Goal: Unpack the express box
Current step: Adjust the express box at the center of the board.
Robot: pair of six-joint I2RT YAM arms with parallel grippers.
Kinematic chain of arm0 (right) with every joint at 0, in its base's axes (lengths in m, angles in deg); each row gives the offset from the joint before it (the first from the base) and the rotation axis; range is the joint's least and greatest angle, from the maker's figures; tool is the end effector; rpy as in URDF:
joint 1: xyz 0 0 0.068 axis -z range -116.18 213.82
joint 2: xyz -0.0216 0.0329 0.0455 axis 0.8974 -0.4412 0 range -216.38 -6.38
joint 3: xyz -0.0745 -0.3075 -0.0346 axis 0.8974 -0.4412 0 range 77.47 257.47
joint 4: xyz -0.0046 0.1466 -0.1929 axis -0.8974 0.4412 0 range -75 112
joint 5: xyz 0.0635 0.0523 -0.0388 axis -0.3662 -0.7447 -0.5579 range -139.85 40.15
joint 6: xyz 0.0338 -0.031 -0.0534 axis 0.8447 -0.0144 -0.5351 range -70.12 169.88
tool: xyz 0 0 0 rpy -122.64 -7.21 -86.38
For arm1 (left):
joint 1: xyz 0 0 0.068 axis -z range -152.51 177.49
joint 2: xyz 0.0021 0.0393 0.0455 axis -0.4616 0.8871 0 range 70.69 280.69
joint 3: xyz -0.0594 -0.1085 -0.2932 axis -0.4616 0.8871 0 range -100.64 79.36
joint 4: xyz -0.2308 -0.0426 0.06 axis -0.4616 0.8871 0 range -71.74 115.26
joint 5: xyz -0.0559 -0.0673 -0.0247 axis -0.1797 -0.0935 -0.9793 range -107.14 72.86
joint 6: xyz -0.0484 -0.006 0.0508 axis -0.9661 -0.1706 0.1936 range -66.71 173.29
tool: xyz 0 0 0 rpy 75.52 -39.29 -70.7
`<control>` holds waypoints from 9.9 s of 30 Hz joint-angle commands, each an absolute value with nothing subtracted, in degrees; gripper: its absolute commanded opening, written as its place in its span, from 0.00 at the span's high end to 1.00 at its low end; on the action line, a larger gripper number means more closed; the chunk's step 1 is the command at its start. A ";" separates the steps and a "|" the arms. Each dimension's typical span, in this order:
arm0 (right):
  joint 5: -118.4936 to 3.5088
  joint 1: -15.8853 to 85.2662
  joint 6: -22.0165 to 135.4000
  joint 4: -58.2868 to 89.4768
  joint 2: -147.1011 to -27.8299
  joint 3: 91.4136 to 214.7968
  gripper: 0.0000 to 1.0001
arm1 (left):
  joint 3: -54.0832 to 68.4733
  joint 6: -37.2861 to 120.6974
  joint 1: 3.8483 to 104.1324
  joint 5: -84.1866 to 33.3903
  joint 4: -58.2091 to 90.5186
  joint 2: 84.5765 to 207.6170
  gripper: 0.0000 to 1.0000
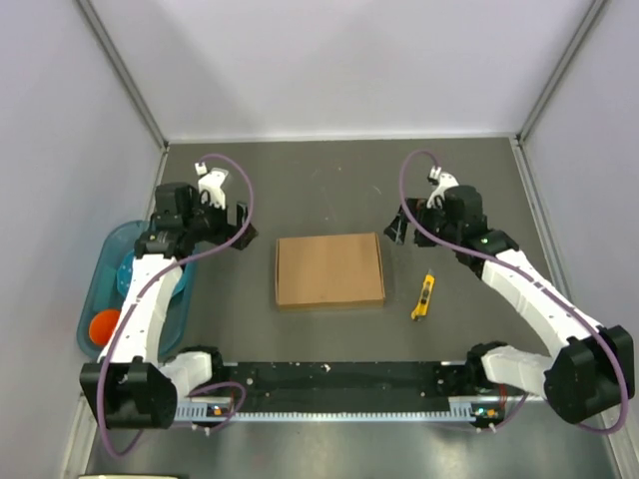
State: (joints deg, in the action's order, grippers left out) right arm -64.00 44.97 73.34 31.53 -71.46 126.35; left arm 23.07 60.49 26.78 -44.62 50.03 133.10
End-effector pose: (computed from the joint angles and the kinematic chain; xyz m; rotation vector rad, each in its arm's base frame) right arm 0.2137 0.0878 0.3202 -0.0603 2.2029 0.6879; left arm 0.2047 -0.0241 0.3479 0.3814 2.1488 -0.4557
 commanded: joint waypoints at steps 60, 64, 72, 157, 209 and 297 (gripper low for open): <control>-32.62 23.30 74.84 28.71 -79.25 122.21 0.19 | 27.16 66.21 40.59 -42.45 47.17 148.39 0.41; -32.89 23.30 74.84 28.71 -79.25 122.21 0.19 | 26.98 65.94 40.59 -42.71 47.96 145.85 0.37; -33.24 23.21 75.10 28.62 -79.60 121.94 0.19 | 28.74 66.12 40.85 -43.24 47.35 145.92 0.32; -55.20 22.33 93.02 10.18 -89.69 126.16 0.54 | -0.61 77.01 66.24 17.40 52.88 145.22 1.00; -65.06 26.90 107.71 -7.32 -104.47 122.73 0.80 | -8.00 76.67 91.56 31.56 56.93 157.88 1.00; -62.59 49.48 103.94 35.64 -69.07 119.14 0.01 | -14.33 73.68 86.38 12.75 62.90 142.85 0.58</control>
